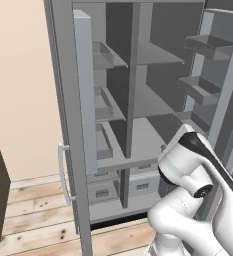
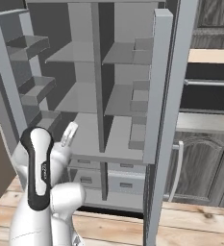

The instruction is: Place one of the steaks on the plate and the other in the bowl. Then place the bowl in the fridge.

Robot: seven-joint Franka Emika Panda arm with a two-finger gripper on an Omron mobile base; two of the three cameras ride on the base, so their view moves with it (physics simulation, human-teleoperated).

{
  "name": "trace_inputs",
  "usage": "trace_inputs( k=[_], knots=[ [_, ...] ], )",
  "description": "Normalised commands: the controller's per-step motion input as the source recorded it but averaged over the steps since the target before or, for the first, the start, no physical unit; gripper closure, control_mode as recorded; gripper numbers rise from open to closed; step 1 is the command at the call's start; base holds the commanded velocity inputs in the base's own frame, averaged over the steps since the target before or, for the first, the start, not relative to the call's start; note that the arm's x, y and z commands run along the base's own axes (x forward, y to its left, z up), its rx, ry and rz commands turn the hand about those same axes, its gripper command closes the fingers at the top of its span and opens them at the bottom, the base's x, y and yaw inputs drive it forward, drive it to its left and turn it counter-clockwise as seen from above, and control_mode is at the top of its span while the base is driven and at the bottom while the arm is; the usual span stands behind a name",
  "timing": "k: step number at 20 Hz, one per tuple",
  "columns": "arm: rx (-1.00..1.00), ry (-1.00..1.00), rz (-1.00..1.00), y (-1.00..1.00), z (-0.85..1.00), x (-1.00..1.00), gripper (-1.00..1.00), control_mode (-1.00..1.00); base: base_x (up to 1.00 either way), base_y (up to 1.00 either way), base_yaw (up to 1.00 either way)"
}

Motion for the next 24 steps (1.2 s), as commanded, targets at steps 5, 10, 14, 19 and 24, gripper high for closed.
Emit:
trace_inputs(
  k=[5,10,14,19,24],
  knots=[
    [-0.69,-0.23,0.00,-0.05,0.93,0.07,-1.00,-1.00,0.00,0.00,0.00],
    [-0.73,-0.10,0.00,-0.31,0.98,0.15,-1.00,-1.00,0.00,0.00,0.00],
    [-0.71,-0.07,-0.06,-0.19,1.00,-0.04,-1.00,-1.00,0.00,0.00,0.00],
    [-0.69,-0.06,-0.14,-0.02,0.99,-0.22,-1.00,-1.00,0.00,0.00,0.00],
    [-0.68,-0.32,-0.10,-0.09,0.85,-0.30,-1.00,-1.00,0.00,0.00,0.00]
  ],
)
